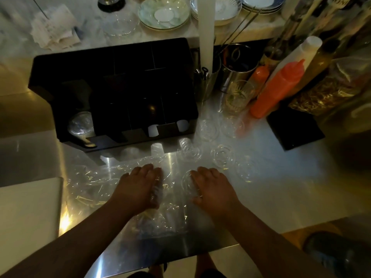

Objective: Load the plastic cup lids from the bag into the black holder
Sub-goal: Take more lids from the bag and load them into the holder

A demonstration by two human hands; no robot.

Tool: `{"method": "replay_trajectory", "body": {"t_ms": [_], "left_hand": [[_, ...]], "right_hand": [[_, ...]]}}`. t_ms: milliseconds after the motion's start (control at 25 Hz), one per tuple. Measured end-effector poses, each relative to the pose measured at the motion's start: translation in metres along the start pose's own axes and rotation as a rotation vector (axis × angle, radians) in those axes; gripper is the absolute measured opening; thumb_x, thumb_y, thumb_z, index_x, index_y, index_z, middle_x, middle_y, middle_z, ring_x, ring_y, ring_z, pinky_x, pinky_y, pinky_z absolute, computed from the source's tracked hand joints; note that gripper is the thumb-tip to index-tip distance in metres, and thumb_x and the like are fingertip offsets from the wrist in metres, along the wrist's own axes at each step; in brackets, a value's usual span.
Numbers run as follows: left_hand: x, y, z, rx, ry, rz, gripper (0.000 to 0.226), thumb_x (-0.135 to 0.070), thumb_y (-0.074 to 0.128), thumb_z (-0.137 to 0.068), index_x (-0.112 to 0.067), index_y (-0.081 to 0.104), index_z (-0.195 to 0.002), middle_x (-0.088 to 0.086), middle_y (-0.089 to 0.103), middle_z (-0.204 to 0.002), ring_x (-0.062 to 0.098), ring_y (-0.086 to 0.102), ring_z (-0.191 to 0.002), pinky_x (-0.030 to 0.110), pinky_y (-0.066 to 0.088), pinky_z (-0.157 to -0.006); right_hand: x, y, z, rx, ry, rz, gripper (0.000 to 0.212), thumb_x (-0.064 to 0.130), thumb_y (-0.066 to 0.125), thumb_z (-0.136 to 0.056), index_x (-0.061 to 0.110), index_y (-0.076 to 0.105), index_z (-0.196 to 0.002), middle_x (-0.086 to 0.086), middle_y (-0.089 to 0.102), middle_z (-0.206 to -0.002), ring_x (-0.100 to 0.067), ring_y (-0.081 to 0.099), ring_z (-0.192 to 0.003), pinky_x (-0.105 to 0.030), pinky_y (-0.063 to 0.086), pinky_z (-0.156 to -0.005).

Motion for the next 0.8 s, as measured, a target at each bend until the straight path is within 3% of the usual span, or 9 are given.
{"method": "replay_trajectory", "body": {"t_ms": [120, 200, 280, 360, 480, 560, 680, 800], "left_hand": [[-0.013, -0.017, 0.002, -0.090, 0.005, 0.133, 0.106, -0.080, 0.068, -0.068, -0.028, 0.037, -0.155, 0.003, 0.038, -0.164, 0.028, 0.045, -0.142, 0.046, 0.042, -0.109], [-0.032, -0.030, 0.001, -0.115, -0.027, 0.536, 0.094, -0.083, 0.060, -0.071, -0.033, 0.045, -0.149, -0.005, 0.049, -0.153, 0.018, 0.054, -0.132, 0.035, 0.050, -0.099], [-0.053, -0.034, -0.005, -0.041, -0.130, 1.056, 0.079, -0.079, 0.065, -0.071, -0.041, 0.051, -0.139, -0.014, 0.059, -0.138, 0.004, 0.066, -0.111, 0.022, 0.054, -0.079], [-0.070, -0.032, -0.013, 0.034, -0.223, 1.358, 0.056, -0.061, 0.073, -0.081, -0.040, 0.057, -0.131, -0.009, 0.069, -0.125, 0.006, 0.075, -0.092, 0.017, 0.056, -0.065], [-0.081, -0.031, -0.020, 0.087, -0.302, 1.549, 0.034, -0.018, 0.071, -0.095, -0.022, 0.063, -0.128, 0.007, 0.079, -0.105, 0.019, 0.079, -0.082, 0.023, 0.059, -0.061], [-0.082, -0.028, -0.022, 0.122, -0.345, 1.653, 0.032, -0.007, 0.064, -0.097, -0.021, 0.065, -0.126, 0.012, 0.081, -0.101, 0.026, 0.076, -0.081, 0.030, 0.060, -0.064], [-0.088, -0.029, -0.022, 0.178, -0.384, 1.778, 0.034, -0.008, 0.061, -0.099, -0.022, 0.065, -0.129, 0.022, 0.076, -0.110, 0.028, 0.072, -0.082, 0.037, 0.057, -0.068], [-0.092, -0.029, -0.019, 0.188, -0.411, 1.732, 0.042, -0.038, 0.072, -0.093, -0.029, 0.062, -0.133, 0.015, 0.075, -0.117, 0.026, 0.076, -0.086, 0.035, 0.058, -0.063]], "right_hand": [[-0.002, -0.011, 0.004, -0.087, 0.018, -0.057, 0.083, 0.061, 0.063, -0.083, 0.028, 0.031, -0.153, -0.006, 0.041, -0.154, -0.029, 0.043, -0.136, -0.042, 0.035, -0.111], [-0.004, -0.027, 0.013, -0.238, 0.057, -0.196, 0.083, 0.067, 0.062, -0.081, 0.029, 0.036, -0.151, -0.004, 0.046, -0.151, -0.025, 0.043, -0.136, -0.038, 0.036, -0.110], [-0.006, -0.043, 0.021, -0.355, 0.091, -0.343, 0.083, 0.074, 0.061, -0.080, 0.035, 0.036, -0.148, 0.004, 0.046, -0.149, -0.015, 0.043, -0.134, -0.032, 0.037, -0.109], [-0.006, -0.058, 0.025, -0.403, 0.122, -0.423, 0.082, 0.081, 0.058, -0.079, 0.038, 0.037, -0.146, 0.011, 0.046, -0.145, -0.008, 0.044, -0.130, -0.026, 0.040, -0.105], [0.000, -0.074, 0.025, -0.408, 0.082, -0.393, 0.087, 0.076, 0.066, -0.076, 0.038, 0.035, -0.148, 0.010, 0.044, -0.147, -0.006, 0.043, -0.130, -0.017, 0.033, -0.104], [-0.004, -0.077, 0.022, -0.362, 0.124, -0.586, 0.089, 0.068, 0.072, -0.074, 0.044, 0.030, -0.149, 0.020, 0.042, -0.143, 0.006, 0.048, -0.120, -0.005, 0.041, -0.092], [-0.024, -0.067, 0.017, -0.325, 0.350, -1.129, 0.057, 0.036, 0.076, -0.086, 0.054, 0.046, -0.131, 0.021, 0.062, -0.112, -0.004, 0.068, -0.093, -0.010, 0.054, -0.066], [-0.025, -0.074, 0.020, -0.400, 0.375, -1.056, 0.045, 0.016, 0.069, -0.093, 0.053, 0.054, -0.114, 0.019, 0.067, -0.092, -0.005, 0.071, -0.083, -0.015, 0.057, -0.063]]}}
Point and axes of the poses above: each hand's wrist, its own z-axis away from the middle knuckle, its own y-axis out of the palm, x = y × z, the point moved 9 cm from there along -z, towards the middle knuckle
